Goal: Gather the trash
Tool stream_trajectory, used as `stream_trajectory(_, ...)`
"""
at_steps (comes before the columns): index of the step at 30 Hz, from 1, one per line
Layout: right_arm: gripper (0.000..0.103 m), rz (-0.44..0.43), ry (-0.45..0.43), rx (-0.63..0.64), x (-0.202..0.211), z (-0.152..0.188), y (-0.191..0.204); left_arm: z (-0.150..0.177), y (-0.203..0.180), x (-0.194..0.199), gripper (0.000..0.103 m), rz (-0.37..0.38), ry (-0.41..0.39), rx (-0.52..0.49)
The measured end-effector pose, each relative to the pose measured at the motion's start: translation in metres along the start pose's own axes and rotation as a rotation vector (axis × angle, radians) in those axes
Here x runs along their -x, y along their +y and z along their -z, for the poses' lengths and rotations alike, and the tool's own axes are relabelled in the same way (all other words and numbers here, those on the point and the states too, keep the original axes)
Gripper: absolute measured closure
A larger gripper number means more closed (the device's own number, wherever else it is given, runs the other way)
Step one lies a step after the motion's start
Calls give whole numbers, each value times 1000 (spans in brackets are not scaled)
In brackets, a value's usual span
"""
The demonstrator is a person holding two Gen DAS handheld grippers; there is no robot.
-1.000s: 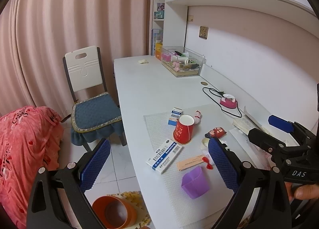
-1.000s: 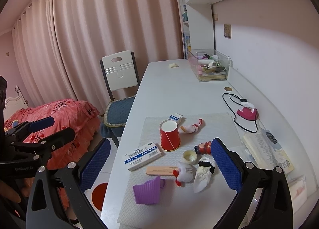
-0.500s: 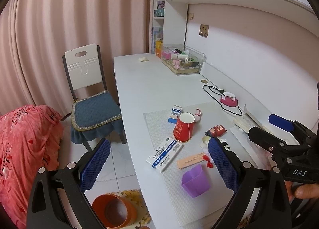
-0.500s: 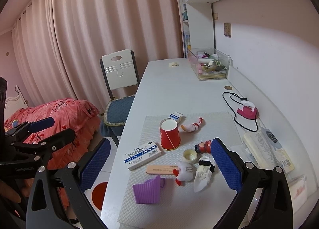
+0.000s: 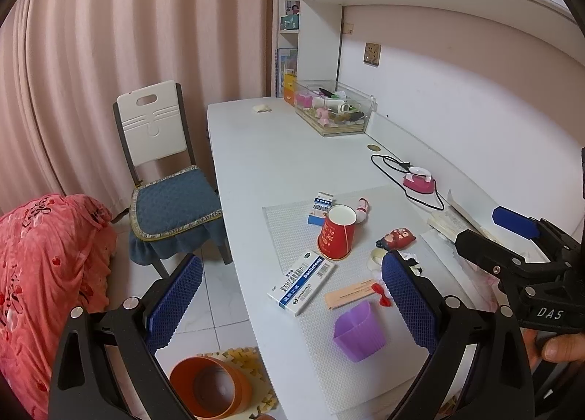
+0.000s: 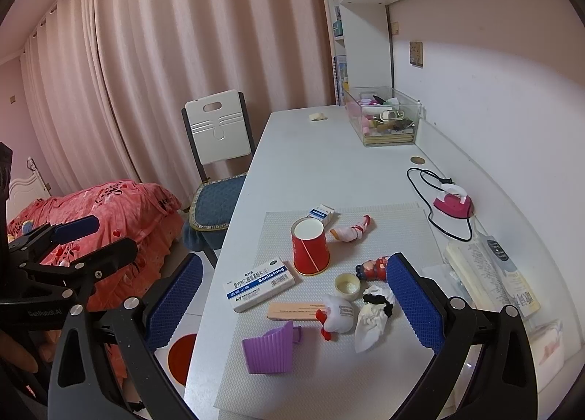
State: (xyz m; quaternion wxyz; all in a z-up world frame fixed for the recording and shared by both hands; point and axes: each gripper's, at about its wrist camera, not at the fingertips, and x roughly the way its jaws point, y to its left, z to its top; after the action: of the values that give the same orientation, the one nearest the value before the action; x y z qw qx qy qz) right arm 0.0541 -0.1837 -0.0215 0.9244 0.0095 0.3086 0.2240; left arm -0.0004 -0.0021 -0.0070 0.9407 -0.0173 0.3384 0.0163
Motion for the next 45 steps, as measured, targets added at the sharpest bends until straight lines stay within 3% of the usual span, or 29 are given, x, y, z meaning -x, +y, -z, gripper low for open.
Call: stream_trajectory(45, 5, 1, 6, -2, -1, -3, 3, 11, 3, 5, 6, -3, 17, -9)
